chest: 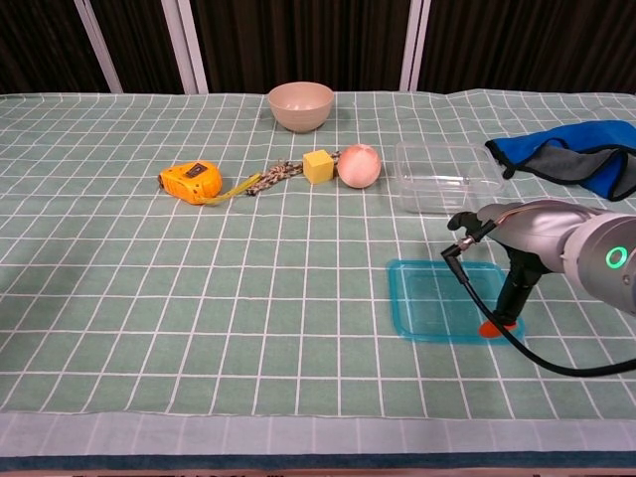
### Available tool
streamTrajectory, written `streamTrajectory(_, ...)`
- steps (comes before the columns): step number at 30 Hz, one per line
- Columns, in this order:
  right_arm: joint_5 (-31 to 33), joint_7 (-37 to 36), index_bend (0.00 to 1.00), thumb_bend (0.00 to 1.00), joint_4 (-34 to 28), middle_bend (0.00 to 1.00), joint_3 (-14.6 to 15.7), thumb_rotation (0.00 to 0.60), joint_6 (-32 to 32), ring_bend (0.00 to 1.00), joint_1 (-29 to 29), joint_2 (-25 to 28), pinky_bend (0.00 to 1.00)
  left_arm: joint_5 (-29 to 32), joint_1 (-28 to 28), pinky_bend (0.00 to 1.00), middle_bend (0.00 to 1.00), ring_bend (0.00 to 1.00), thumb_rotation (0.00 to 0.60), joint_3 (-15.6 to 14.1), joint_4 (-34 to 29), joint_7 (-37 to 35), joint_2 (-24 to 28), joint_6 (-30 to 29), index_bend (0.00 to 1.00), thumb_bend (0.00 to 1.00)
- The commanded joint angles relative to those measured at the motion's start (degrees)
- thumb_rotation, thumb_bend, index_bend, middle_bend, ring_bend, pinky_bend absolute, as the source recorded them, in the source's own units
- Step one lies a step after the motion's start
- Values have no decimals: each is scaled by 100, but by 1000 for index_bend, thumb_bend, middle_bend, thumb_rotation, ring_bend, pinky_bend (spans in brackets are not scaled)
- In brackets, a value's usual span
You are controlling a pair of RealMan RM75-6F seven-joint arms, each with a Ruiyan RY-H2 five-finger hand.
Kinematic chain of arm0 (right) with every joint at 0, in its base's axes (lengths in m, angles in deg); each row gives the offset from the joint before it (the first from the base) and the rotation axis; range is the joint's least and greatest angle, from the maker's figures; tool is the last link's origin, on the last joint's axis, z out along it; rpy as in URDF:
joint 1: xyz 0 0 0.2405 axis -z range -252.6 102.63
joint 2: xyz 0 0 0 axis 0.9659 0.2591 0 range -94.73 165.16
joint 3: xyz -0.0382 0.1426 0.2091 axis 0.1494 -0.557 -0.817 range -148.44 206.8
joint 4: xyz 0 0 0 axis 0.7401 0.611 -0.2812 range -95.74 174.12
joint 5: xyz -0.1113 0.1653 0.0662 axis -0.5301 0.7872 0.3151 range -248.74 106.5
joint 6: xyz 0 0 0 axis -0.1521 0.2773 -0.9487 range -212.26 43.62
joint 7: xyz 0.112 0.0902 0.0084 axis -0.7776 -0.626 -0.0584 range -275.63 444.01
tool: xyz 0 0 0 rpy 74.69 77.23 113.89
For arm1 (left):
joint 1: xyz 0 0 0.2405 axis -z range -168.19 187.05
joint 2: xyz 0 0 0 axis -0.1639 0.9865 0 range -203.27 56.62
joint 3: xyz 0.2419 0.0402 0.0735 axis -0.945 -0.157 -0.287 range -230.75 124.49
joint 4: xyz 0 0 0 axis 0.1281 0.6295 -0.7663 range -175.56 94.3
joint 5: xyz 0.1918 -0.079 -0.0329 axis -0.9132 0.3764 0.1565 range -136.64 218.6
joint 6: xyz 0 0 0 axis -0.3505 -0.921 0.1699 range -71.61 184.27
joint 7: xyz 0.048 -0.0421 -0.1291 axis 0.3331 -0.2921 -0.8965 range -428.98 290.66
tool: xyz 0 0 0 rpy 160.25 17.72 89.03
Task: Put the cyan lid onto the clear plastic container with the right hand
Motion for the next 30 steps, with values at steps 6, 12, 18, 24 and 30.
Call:
streamTrajectory(6,-62,-69,0,81,107,139,134,600,-5,0,-38,-64,0,6,3,0,0,0,600,-1,-7,1,2,15,142,516)
streamTrajectory(12,-76,-102,0,81,165,140,159,600,-21,0,-87,-126,0,8,0,0,0,0,600,0,-10,-2,2,13,142,516)
streamTrajectory(18,-104,-181,0,82,254,140,211,600,-63,0,-102,-222,0,12,3,0,0,0,600,-2,-16,7,8,26,142,516)
streamTrajectory(24,-115,-260,0,82,417,140,216,600,-116,0,-129,-358,0,38,-1,0,0,0,600,6,-37,26,17,31,142,516)
streamTrajectory(30,-122,-316,0,81,573,140,221,600,-143,0,-131,-428,0,21,-5,0,0,0,600,8,-51,3,31,8,142,516)
